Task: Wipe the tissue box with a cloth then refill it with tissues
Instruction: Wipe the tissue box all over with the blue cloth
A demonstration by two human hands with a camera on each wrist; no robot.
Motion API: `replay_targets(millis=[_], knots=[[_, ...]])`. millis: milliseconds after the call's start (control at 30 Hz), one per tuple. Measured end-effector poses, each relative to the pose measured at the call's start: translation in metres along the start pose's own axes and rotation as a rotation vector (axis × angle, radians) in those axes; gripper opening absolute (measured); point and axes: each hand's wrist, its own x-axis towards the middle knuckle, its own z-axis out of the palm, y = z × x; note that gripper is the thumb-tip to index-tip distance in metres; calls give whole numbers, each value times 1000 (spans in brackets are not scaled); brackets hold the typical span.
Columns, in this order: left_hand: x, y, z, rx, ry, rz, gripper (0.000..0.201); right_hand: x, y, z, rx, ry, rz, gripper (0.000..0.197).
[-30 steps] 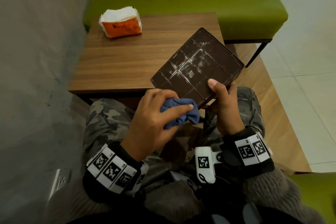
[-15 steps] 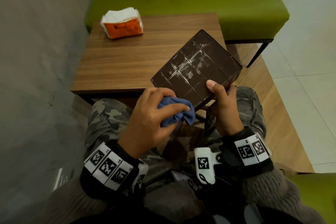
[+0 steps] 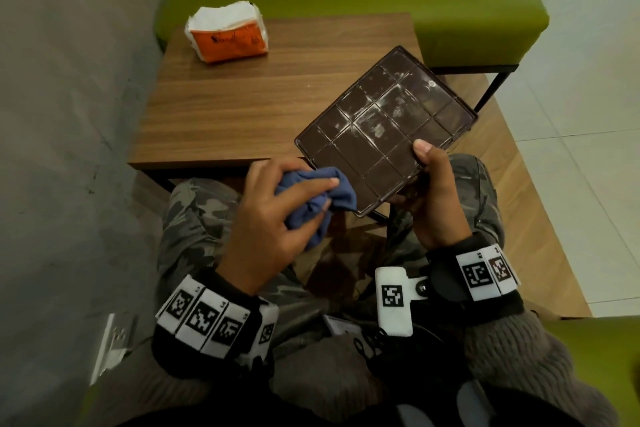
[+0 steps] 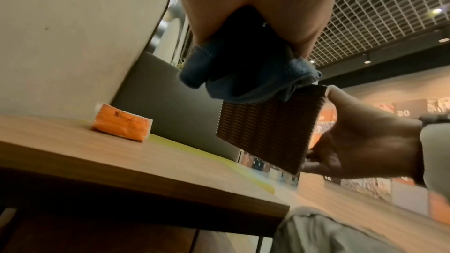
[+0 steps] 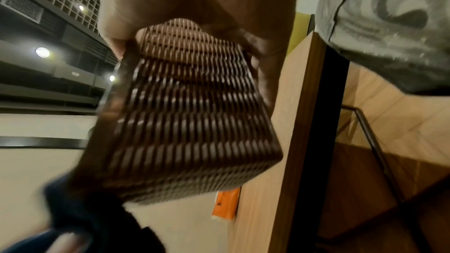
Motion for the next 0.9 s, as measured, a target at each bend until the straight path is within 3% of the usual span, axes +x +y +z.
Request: replay_targets(millis=[100, 200, 300, 400, 467, 533, 600, 767, 800, 900], knots=[[11, -6, -4, -35, 143, -101, 24, -1, 2, -4, 5, -70, -26, 93], [19, -9, -9, 24, 258, -152, 25, -4, 0, -2, -19, -87, -57, 114], [7, 11, -3, 40, 96, -3, 30, -6, -5, 1, -42, -35, -92, 119], [-7, 30, 5, 83, -108, 197, 32, -9, -8, -1, -43, -24, -90, 105], [2, 28, 0, 66, -33, 103, 31, -12, -9, -3, -39, -42, -96, 98], [12, 21, -8, 50, 144, -93, 29, -16, -9, -4, -39, -53, -129, 97], [17, 21, -14, 75, 233, -158, 28, -19, -12, -3, -41, -56, -157, 97], [-2, 48, -10, 253, -33, 255, 35, -23, -16, -7, -29, -97, -153, 108], [-1, 45, -12, 248, -20, 215, 35, -24, -15, -7, -39, -104, -154, 110], [10, 31, -24, 152, 207, -91, 29, -25, -10, -4, -65, -118, -153, 111]])
